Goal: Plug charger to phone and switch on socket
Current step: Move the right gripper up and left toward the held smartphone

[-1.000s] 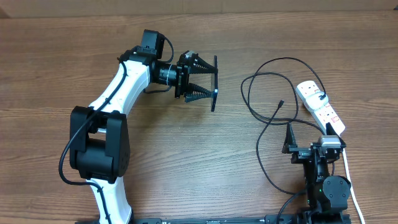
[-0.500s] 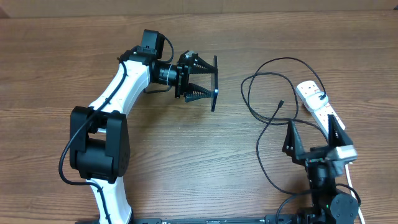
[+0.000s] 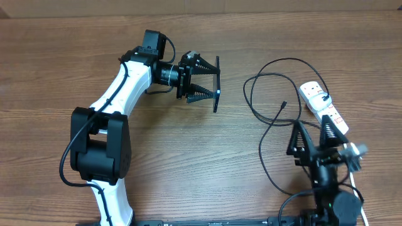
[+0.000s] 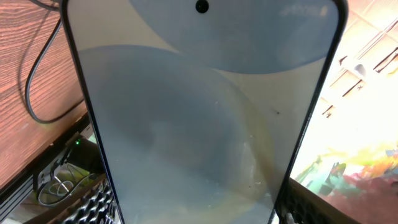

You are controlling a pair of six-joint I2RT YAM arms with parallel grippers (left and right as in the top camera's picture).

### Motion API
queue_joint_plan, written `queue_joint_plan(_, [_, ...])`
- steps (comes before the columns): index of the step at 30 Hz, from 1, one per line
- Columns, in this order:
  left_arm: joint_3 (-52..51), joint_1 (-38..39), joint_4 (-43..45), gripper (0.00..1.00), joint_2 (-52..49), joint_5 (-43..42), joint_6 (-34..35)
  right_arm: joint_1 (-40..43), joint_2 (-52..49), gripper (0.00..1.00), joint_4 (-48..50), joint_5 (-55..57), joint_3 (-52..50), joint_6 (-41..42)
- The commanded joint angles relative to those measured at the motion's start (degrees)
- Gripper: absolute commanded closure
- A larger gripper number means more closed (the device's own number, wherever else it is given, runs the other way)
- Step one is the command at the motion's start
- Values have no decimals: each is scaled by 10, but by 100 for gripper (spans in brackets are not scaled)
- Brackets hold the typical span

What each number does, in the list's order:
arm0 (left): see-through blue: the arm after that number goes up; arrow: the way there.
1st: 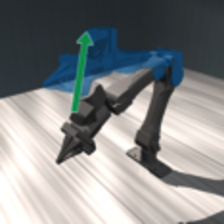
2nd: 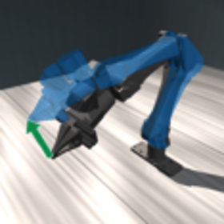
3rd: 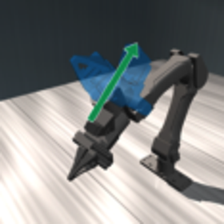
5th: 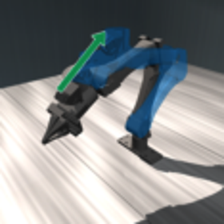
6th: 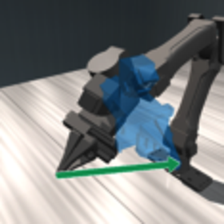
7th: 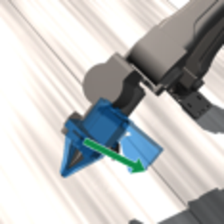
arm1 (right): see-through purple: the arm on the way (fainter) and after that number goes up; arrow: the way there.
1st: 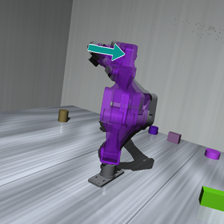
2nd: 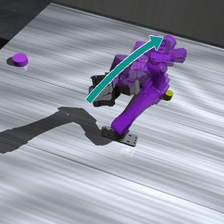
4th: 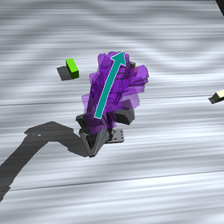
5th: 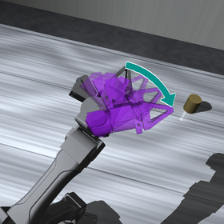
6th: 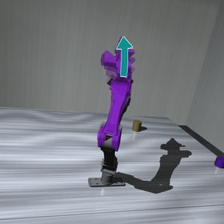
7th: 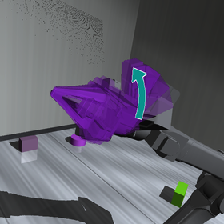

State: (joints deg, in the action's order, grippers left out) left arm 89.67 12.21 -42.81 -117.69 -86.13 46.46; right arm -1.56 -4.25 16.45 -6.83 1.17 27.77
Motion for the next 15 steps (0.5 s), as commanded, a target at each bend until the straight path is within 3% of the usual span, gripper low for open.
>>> queue_joint_plan(1, [16,-7,1,47,0,-20,3,-4,-61,0,-32,-21,45,12])
queue_joint_plan(7, [16,-7,1,47,0,-20,3,-15,-232,0,-121,-48,187,11])
queue_joint_plan(15, [16,-7,1,47,0,-18,3,-123,-501,0,-376,-66,467,-12])
